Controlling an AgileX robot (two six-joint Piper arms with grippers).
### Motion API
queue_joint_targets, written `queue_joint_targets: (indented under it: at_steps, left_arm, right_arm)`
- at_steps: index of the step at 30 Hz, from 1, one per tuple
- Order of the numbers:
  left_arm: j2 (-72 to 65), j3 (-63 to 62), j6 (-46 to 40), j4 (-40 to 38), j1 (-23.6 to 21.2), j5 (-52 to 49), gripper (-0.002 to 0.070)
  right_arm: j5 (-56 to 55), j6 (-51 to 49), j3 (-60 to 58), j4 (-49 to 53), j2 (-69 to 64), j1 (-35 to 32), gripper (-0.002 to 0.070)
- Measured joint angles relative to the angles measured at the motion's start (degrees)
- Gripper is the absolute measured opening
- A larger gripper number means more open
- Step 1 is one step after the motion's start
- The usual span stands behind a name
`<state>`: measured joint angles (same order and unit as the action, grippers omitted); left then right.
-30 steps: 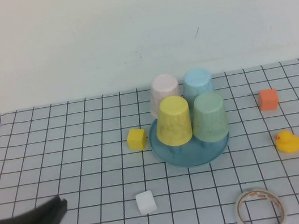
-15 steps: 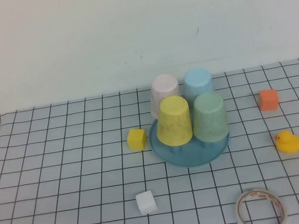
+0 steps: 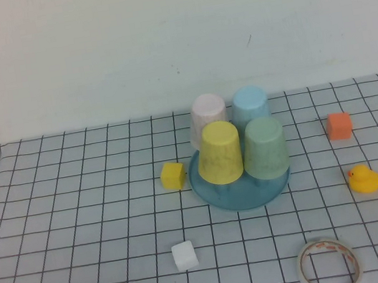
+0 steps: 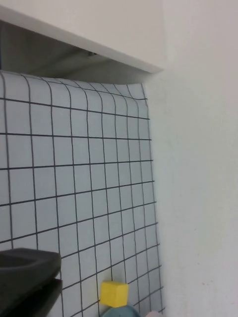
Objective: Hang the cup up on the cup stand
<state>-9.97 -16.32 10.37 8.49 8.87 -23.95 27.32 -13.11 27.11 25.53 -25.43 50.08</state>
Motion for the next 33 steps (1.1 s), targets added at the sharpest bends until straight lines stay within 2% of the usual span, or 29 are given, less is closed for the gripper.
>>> queue_joint_targets:
  at_steps: [4, 12, 18, 20, 24, 33]
  left_arm:
    - [2.3, 2.25, -1.57, -3.67, -2.13, -0.39, 0.0]
    - [2.36, 5.66, -2.21, -5.21, -2.3, -0.77, 0.0]
    - [4.42, 13.78, -2.77, -5.31, -2.3, 7.72, 0.0]
    - [5.82, 16.48, -4.19, -6.13, -2.3, 9.68, 0.0]
    - [10.21, 17.34, -6.88, -8.49, -2.3, 6.56, 0.0]
    - [10.72, 17.34, -16.82, -11.43, -3.46, 6.24, 0.0]
  right_arm:
    - [0.0, 0.0, 0.0, 0.0, 0.0, 0.0, -0.0001]
    - [0.1, 0.0, 0.0, 0.0, 0.0, 0.0, -0.0001]
    - [0.1, 0.0, 0.0, 0.0, 0.0, 0.0, -0.0001]
    - [0.1, 0.0, 0.0, 0.0, 0.0, 0.0, -0.0001]
    - [0.21, 0.0, 0.0, 0.0, 0.0, 0.0, -0.0001]
    - [0.21, 0.0, 0.0, 0.0, 0.0, 0.0, -0.0001]
